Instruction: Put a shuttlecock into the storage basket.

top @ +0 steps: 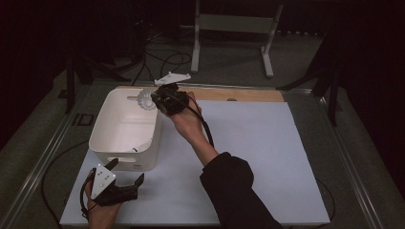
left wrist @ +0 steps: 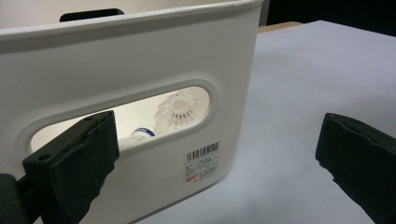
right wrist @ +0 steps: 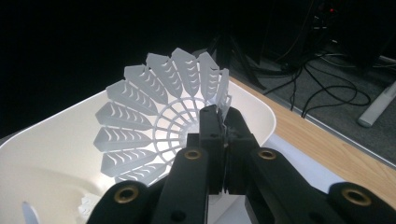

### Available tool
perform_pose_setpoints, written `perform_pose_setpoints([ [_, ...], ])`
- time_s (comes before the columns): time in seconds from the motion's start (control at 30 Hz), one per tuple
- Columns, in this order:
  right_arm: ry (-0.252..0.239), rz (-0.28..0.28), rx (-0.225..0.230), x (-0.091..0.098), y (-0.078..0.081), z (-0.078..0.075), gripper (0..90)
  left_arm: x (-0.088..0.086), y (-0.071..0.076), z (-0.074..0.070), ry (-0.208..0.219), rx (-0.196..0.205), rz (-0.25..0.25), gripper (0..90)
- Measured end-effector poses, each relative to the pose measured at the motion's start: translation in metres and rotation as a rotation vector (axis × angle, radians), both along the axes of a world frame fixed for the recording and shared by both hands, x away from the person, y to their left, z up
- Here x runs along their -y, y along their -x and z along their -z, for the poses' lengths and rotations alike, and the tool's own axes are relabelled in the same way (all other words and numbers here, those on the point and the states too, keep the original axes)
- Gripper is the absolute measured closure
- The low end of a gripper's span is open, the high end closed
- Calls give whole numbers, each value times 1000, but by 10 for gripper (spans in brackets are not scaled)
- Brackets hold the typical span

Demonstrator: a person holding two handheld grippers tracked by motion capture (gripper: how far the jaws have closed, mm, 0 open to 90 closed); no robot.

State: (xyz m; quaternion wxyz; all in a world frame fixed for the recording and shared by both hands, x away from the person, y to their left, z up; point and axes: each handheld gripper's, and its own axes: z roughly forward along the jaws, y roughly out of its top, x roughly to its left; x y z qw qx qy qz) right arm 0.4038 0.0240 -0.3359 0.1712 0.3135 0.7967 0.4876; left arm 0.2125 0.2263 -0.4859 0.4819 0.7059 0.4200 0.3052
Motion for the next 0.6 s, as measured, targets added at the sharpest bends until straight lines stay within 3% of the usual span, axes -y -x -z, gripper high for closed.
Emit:
perform_pose_setpoints([
  [0.6,14,-33,-6,-12,4,7,880,0,0,0,-1,0,1,0],
])
